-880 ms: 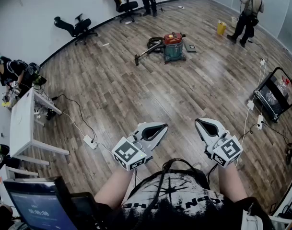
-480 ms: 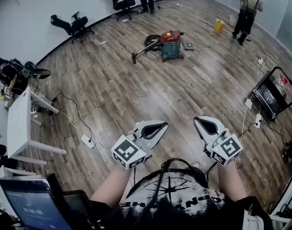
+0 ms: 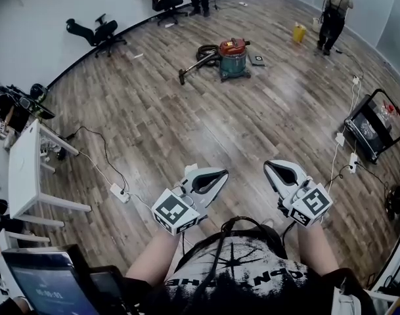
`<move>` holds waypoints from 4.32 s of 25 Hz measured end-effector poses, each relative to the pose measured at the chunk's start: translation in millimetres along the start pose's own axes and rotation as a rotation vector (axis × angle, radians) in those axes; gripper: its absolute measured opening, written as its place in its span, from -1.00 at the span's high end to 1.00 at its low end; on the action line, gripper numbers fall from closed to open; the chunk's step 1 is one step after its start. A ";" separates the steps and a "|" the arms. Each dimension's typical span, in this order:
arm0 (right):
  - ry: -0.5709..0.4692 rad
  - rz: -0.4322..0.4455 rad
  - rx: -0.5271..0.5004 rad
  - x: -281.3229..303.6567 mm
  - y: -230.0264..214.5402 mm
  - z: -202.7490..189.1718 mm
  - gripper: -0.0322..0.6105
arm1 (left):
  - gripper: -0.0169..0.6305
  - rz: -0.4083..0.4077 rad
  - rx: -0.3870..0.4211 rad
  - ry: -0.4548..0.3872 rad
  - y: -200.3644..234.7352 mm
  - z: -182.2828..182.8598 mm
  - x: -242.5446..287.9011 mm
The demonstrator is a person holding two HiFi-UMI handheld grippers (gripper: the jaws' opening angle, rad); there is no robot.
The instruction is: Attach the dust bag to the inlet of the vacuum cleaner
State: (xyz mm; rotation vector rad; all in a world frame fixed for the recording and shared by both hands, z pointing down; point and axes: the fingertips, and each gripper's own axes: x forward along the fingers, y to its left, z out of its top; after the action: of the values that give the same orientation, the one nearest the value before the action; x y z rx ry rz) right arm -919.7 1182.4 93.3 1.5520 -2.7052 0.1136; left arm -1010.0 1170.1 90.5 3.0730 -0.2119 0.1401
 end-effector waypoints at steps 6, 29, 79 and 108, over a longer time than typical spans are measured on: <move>0.010 0.015 0.007 -1.0 0.8 -5.1 0.89 | 0.96 0.006 -0.008 -0.002 -2.2 -4.2 1.8; 0.031 0.010 0.031 24.0 -23.1 -12.1 0.89 | 0.96 -0.027 -0.040 0.035 24.1 -24.8 20.0; 0.010 -0.123 -0.031 33.3 -479.6 -6.7 0.89 | 0.96 -0.127 -0.008 0.039 215.5 20.9 457.8; 0.032 -0.360 -0.061 186.8 -615.6 30.4 0.89 | 0.96 -0.299 0.086 -0.007 438.4 47.1 514.8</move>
State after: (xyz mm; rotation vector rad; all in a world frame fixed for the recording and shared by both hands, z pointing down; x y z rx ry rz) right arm -482.4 709.8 105.6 1.9643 -2.3332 0.0469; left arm -559.3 664.4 115.0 3.1433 0.2594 0.1260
